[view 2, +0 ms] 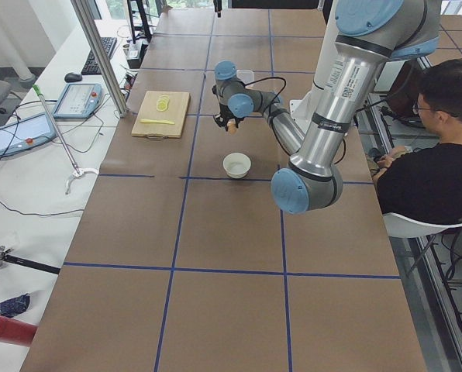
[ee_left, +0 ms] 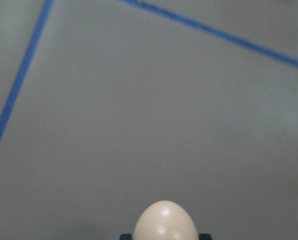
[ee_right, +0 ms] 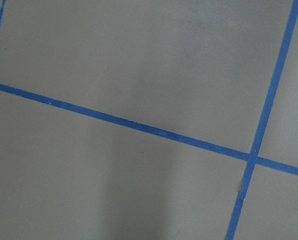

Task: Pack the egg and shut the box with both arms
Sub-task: 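Lift the egg out of the cup and carry it toward the carton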

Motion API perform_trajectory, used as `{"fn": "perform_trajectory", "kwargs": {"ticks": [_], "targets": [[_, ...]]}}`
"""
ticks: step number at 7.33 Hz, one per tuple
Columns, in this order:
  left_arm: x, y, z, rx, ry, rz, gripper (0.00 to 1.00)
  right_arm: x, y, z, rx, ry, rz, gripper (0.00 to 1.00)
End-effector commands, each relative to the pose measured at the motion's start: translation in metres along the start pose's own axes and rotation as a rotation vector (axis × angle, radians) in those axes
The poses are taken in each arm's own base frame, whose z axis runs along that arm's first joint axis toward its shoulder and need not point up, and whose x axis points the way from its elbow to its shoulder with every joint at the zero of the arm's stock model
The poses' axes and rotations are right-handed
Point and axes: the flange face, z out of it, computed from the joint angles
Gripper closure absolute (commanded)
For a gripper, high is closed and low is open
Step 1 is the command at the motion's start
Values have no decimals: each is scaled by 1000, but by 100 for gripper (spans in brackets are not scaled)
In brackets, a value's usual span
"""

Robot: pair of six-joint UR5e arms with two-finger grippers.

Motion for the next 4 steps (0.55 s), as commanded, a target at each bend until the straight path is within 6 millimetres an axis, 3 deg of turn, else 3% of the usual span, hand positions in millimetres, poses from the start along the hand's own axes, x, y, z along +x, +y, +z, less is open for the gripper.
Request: {"fn": "perform_trajectory", "kwargs": {"ticks": [1,3,4], "targets": [[47,-40,13,98,-32,-260,100,-1,0,-1,2,0,-2,0],[76,-65,52,188,45,-419,100,-4,-1,-3,6,0,-8,0],[99,-92,72,210,73,-434,100,-4,-1,-4,7,0,-9,0]]}}
